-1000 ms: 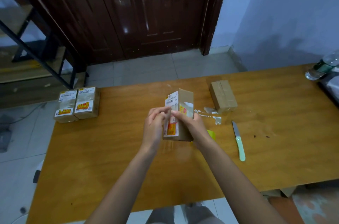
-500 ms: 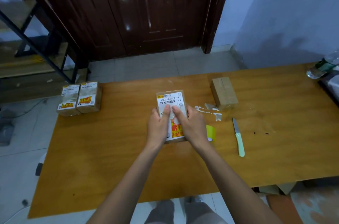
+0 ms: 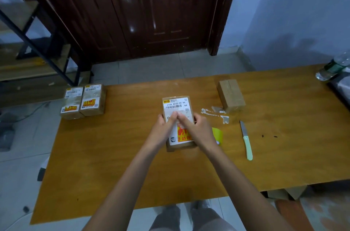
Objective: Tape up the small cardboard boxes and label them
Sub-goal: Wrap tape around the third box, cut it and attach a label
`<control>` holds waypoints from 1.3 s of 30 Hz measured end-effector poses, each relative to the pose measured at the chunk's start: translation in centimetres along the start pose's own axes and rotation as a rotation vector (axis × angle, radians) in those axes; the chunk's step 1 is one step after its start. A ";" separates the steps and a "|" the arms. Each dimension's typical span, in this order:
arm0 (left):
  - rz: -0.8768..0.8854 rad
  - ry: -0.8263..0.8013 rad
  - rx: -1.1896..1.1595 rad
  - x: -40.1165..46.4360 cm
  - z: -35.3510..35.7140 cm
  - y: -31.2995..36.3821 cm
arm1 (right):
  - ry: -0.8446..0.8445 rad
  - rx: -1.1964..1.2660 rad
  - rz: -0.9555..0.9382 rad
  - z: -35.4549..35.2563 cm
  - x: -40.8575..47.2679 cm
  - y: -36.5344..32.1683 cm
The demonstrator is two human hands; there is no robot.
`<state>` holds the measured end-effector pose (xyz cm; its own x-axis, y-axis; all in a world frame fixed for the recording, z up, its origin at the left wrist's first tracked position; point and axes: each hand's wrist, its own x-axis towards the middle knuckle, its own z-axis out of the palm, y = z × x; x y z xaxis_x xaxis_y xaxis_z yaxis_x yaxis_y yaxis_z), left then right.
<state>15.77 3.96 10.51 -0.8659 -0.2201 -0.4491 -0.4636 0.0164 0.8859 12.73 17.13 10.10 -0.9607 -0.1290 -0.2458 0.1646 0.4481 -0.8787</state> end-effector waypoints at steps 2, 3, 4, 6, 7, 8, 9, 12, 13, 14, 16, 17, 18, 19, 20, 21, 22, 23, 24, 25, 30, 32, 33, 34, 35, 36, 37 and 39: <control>0.035 -0.104 -0.020 -0.3 -0.8 0.0 | -0.058 0.019 -0.034 -0.4 0.0 0.0; 0.056 -0.156 -0.020 -0.5 -1.3 0.0 | -0.096 0.039 -0.045 -0.6 0.0 0.0; 0.064 -0.202 -0.018 -0.6 -1.7 0.1 | -0.141 0.079 -0.046 -0.8 -0.1 0.0; 0.057 -0.287 -0.011 -0.8 -2.3 0.5 | -0.229 0.170 -0.033 -1.5 -0.2 0.1; 0.050 -0.329 -0.001 -1.0 -2.6 0.6 | -0.269 0.208 -0.027 -1.9 -0.3 0.1; 0.037 -0.364 0.010 -1.0 -2.9 0.7 | -0.309 0.241 -0.016 -2.2 -0.4 0.1; 0.019 -0.392 0.023 -1.0 -3.2 0.7 | -0.352 0.275 0.003 -2.6 -0.5 0.1; -0.072 -0.412 0.030 -0.7 -3.7 0.8 | -0.448 0.352 0.068 -3.3 -0.8 0.3; -0.096 -0.410 0.020 -0.6 -3.8 0.9 | -0.453 0.354 0.079 -3.3 -0.9 0.3; -0.106 -0.413 0.011 -0.5 -3.7 0.8 | -0.443 0.347 0.082 -3.2 -1.0 0.3; -0.092 -0.417 0.014 -0.5 -3.4 0.7 | -0.374 0.322 0.055 -2.7 -1.1 0.3; -0.081 -0.410 0.028 -0.5 -3.1 0.6 | -0.323 0.294 0.020 -2.4 -1.1 0.3; -0.072 -0.397 0.040 -0.7 -2.8 0.5 | -0.273 0.251 -0.019 -2.2 -1.0 0.3; -0.071 -0.379 0.045 -0.8 -2.6 0.3 | -0.235 0.210 -0.041 -2.0 -1.0 0.2; -0.074 -0.364 0.042 -0.9 -2.5 0.1 | -0.220 0.194 -0.043 -2.0 -0.9 0.2; -0.078 -0.360 0.037 -0.8 -2.5 -0.1 | -0.236 0.208 -0.035 -2.1 -0.9 0.3; -0.084 -0.367 0.032 -0.7 -2.5 -0.3 | -0.275 0.230 -0.025 -2.2 -0.9 0.4; -0.095 -0.380 0.028 -0.6 -2.7 -0.5 | -0.321 0.248 -0.013 -2.5 -0.8 0.6; -0.111 -0.394 0.020 -0.6 -2.8 -0.8 | -0.368 0.265 0.002 -2.8 -0.8 0.8; -0.130 -0.409 0.004 -0.6 -3.0 -0.9 | -0.417 0.290 0.021 -3.2 -0.8 1.0; -0.161 -0.528 -0.099 -0.4 -3.2 -1.7 | -0.604 0.413 0.109 -5.3 -0.5 1.9; -0.161 -0.548 -0.150 -0.1 -3.0 -1.4 | -0.615 0.463 0.131 -5.7 -0.4 2.2; -0.156 -0.545 -0.167 0.0 -2.9 -1.2 | -0.601 0.474 0.132 -5.9 -0.3 2.3; -0.141 -0.532 -0.177 0.1 -2.6 -1.0 | -0.577 0.478 0.125 -6.0 -0.3 2.2; -0.121 -0.509 -0.182 0.1 -2.3 -0.8 | -0.548 0.478 0.113 -6.1 -0.1 2.2; -0.101 -0.473 -0.180 0.2 -2.0 -0.8 | -0.523 0.479 0.100 -6.2 0.0 2.1; -0.089 -0.425 -0.171 0.2 -1.6 -0.7 | -0.505 0.481 0.088 -6.3 0.1 2.0; -0.077 -0.328 -0.139 0.3 -1.0 -0.8 | -0.491 0.483 0.081 -6.9 0.4 1.9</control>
<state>16.06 2.88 9.77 -0.8538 0.1090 -0.5090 -0.5198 -0.1256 0.8450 11.12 24.00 11.18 -0.7476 -0.5479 -0.3754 0.4224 0.0438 -0.9053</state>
